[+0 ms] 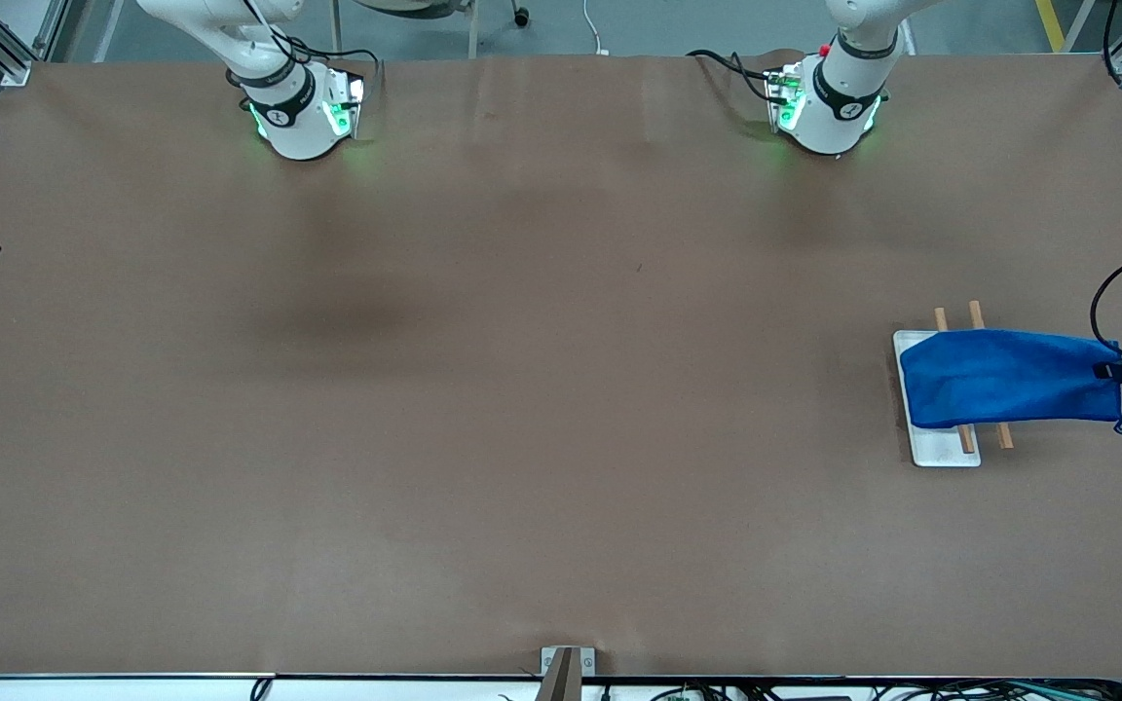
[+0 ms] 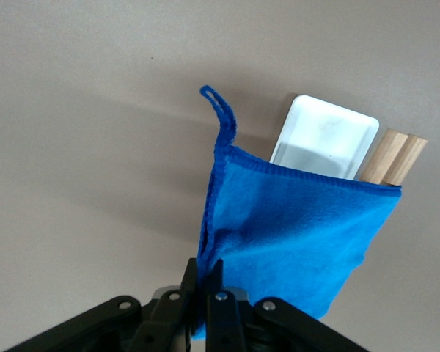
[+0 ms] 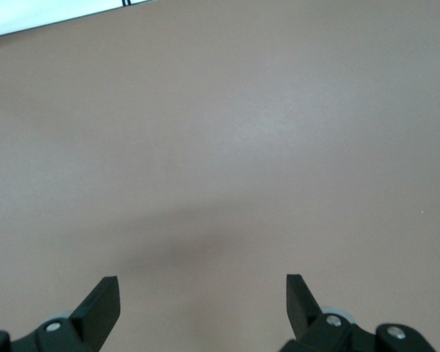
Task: Right arm passes towel to left arm to hang
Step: 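Open the left gripper to release the towel onto the rack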
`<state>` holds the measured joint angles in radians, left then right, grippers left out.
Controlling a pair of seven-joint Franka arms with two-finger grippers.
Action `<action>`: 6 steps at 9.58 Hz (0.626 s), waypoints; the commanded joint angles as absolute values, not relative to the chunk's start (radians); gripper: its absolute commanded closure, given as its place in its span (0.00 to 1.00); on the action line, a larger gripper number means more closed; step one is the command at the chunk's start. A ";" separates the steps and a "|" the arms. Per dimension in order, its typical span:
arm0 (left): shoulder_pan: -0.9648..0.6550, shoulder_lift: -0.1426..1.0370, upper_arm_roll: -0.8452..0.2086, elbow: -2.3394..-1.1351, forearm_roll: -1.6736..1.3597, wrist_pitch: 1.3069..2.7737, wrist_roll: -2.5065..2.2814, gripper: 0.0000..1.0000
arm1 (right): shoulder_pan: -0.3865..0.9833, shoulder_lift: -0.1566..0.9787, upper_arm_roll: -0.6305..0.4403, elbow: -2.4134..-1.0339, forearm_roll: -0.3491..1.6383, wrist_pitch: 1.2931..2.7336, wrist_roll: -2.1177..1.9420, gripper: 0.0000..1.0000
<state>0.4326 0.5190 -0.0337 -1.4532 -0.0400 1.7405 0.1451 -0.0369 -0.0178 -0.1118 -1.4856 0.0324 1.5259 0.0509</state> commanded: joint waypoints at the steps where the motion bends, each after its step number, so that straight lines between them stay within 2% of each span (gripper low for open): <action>1: 0.455 0.545 -0.038 -1.460 -0.023 1.741 0.189 0.00 | -0.040 -0.015 -0.103 -1.480 -0.011 1.509 0.064 0.00; 3: 0.469 0.528 -0.040 -1.447 -0.018 1.743 0.215 0.00 | -0.044 -0.015 -0.104 -1.482 -0.011 1.509 0.057 0.00; 6: 0.457 0.474 -0.084 -1.362 0.009 1.717 0.365 0.00 | -0.043 -0.015 -0.104 -1.483 -0.008 1.516 0.066 0.00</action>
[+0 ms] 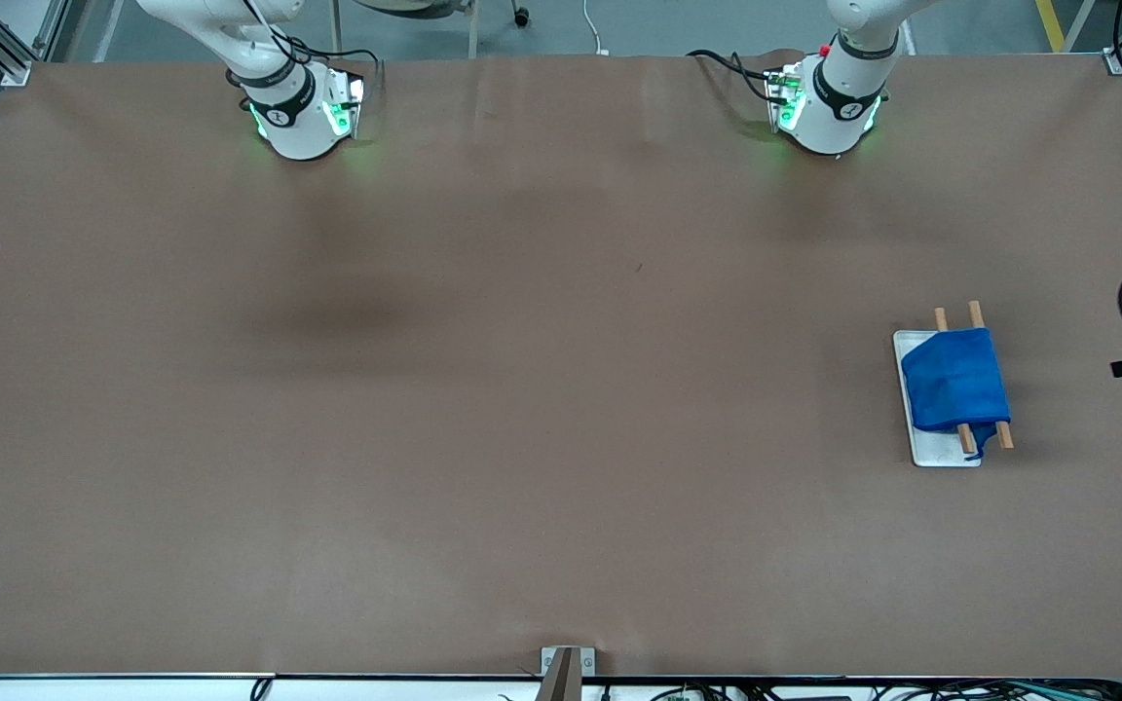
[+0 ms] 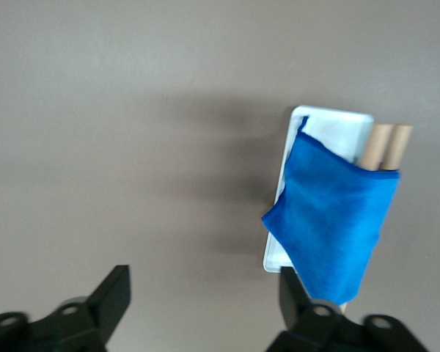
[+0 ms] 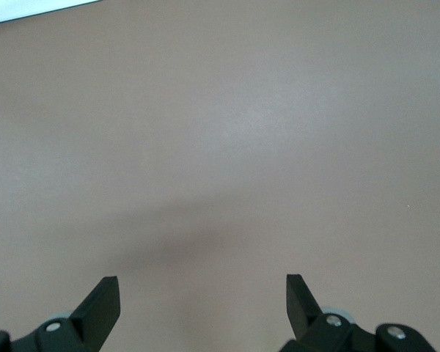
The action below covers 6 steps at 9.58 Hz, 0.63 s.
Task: Right arm passes towel to left arm to hang
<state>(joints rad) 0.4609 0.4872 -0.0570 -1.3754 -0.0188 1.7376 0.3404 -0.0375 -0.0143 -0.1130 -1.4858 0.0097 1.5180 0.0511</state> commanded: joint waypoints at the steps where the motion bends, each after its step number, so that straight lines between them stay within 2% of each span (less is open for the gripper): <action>1: 0.456 0.447 -0.110 -1.362 0.005 1.712 0.341 0.00 | -0.044 -0.014 -0.104 -1.483 -0.008 1.516 0.066 0.00; 6: 0.451 0.270 -0.326 -1.364 0.015 1.615 0.010 0.00 | -0.048 -0.014 -0.104 -1.482 -0.005 1.516 0.066 0.00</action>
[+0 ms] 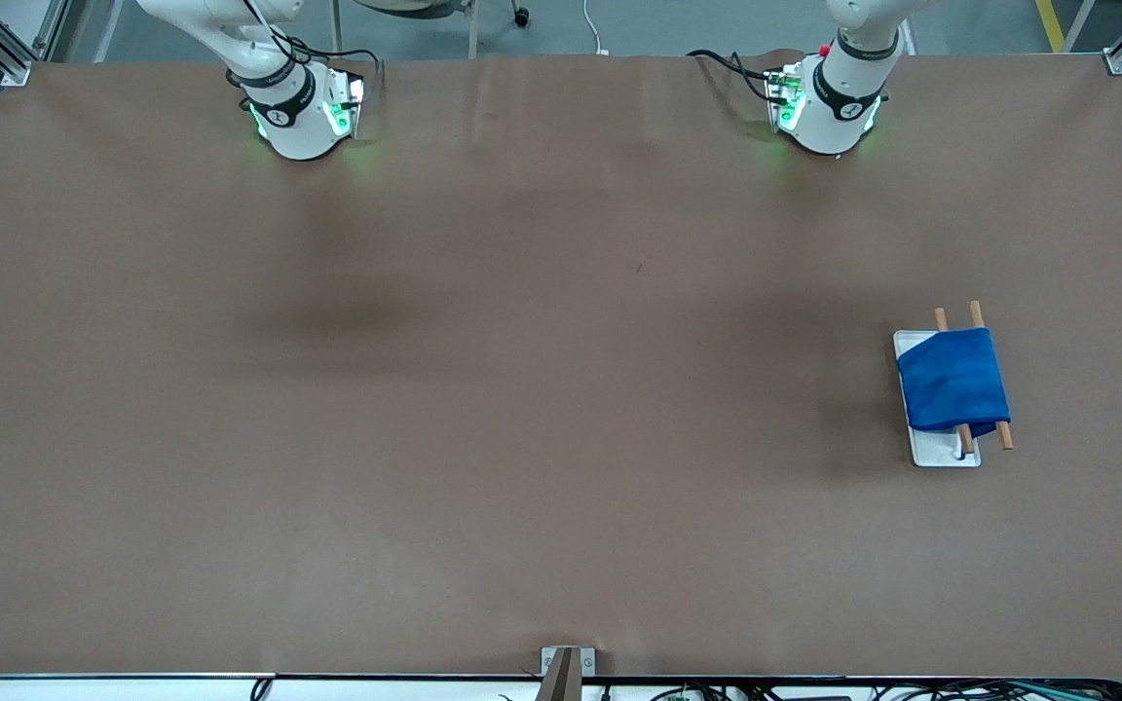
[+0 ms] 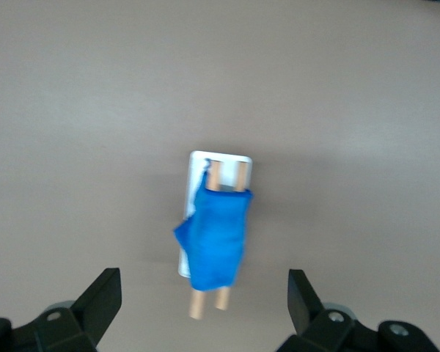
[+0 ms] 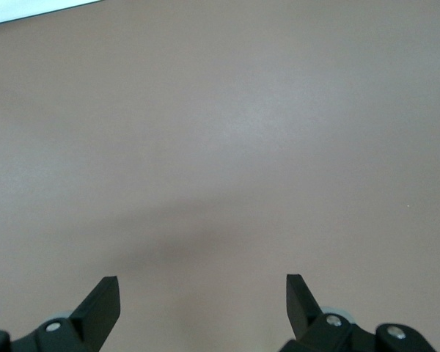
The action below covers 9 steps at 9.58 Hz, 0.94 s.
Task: Right arm passes towel to left arm to hang
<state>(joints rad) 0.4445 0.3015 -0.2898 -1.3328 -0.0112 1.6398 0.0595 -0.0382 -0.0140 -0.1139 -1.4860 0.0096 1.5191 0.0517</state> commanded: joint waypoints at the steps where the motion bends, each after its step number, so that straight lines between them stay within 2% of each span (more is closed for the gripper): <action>1: 0.451 0.237 -0.348 -1.364 0.015 1.599 0.006 0.00 | -0.048 -0.014 -0.106 -1.482 -0.005 1.513 0.066 0.00; 3: 0.427 0.172 -0.368 -1.365 0.012 1.550 0.006 0.00 | -0.049 -0.014 -0.107 -1.482 -0.006 1.514 0.064 0.00; 6: 0.157 0.054 -0.165 -1.435 -0.002 1.477 0.005 0.00 | -0.055 -0.008 -0.107 -1.471 -0.005 1.516 0.054 0.00; 9: 0.022 -0.075 -0.079 -1.575 -0.003 1.460 -0.052 0.00 | -0.049 -0.005 -0.107 -1.473 0.006 1.522 0.054 0.00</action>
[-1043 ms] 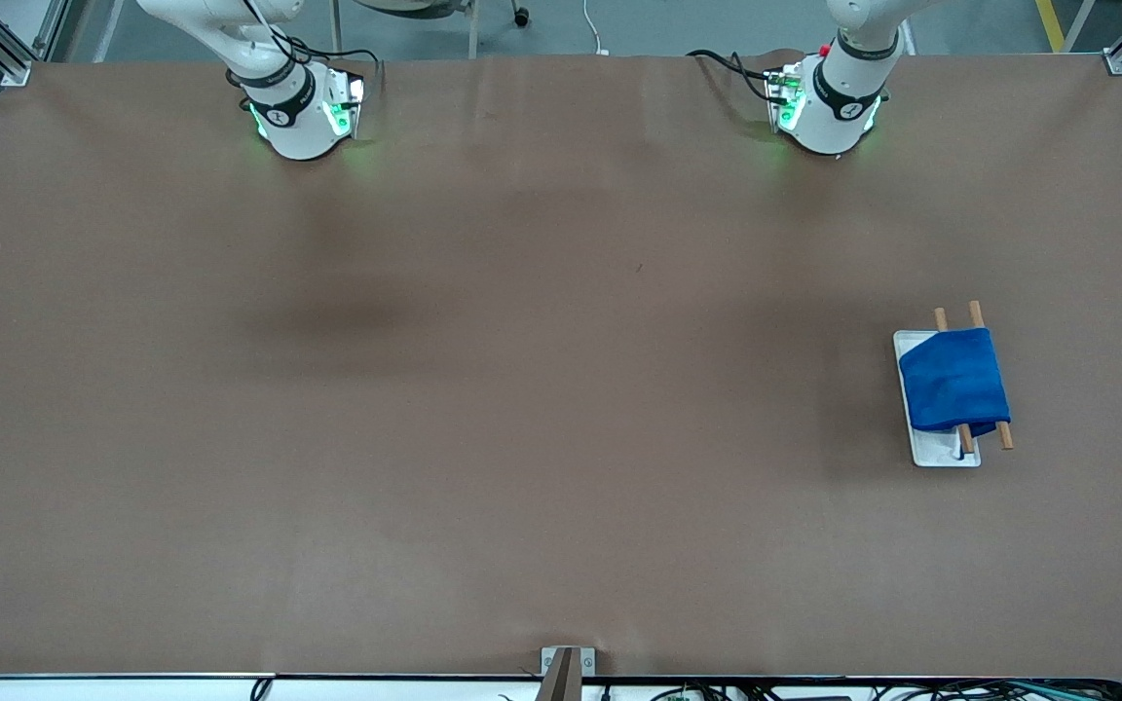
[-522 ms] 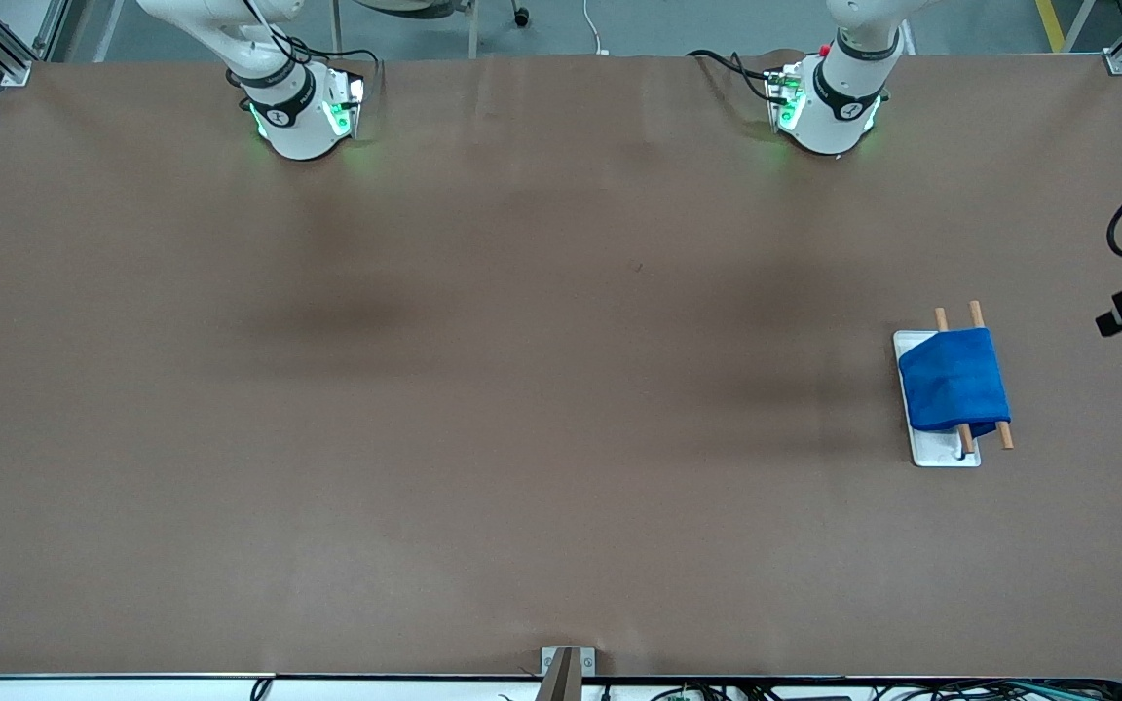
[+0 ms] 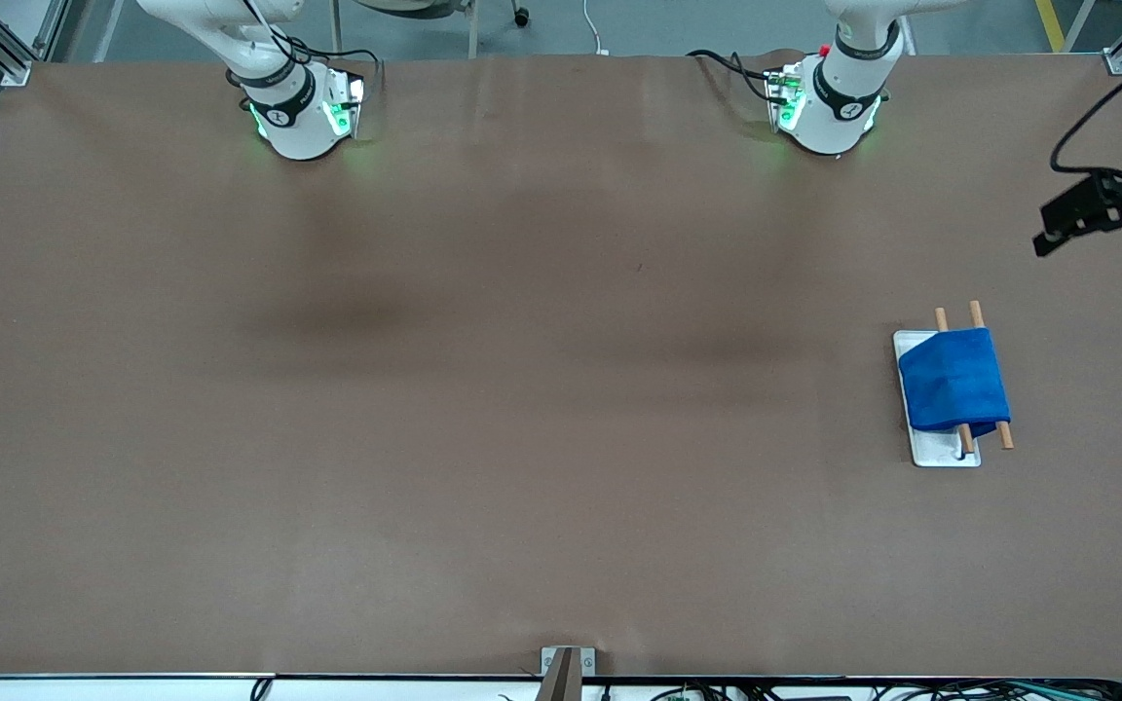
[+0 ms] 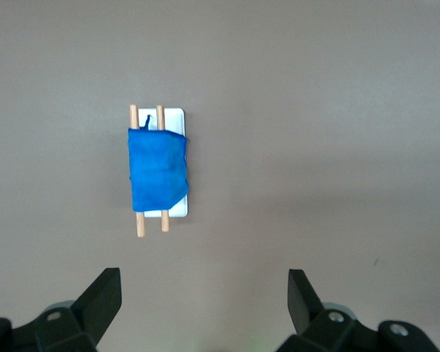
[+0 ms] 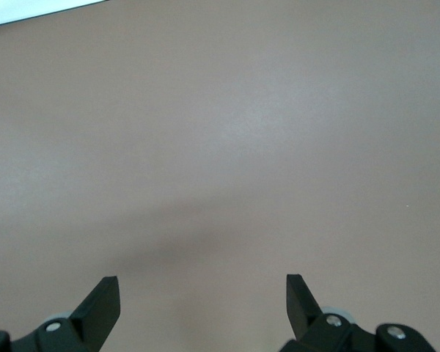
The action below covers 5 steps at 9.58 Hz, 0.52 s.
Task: Right arm passes towel to left arm to hang
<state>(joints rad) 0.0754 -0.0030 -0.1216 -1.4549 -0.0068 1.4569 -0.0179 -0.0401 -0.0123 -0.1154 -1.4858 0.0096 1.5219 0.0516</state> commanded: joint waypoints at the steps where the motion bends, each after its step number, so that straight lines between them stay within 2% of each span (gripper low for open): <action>1: -0.010 -0.095 -0.051 -1.586 -0.008 1.454 -0.075 0.00 | -0.049 -0.005 -0.107 -1.476 0.006 1.534 0.052 0.00; 3: -0.057 -0.127 -0.046 -1.629 -0.006 1.443 -0.103 0.00 | -0.051 -0.005 -0.107 -1.477 0.008 1.540 0.054 0.00; 5: -0.045 -0.117 -0.052 -1.621 0.002 1.440 -0.074 0.00 | -0.049 -0.003 -0.107 -1.476 0.008 1.537 0.054 0.00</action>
<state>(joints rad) -0.0439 -0.1147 -0.0578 -1.5781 -0.0069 1.4384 -0.0852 -0.0401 -0.0079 -0.1151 -1.4858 0.0099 1.5374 0.0516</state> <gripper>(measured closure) 0.000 0.000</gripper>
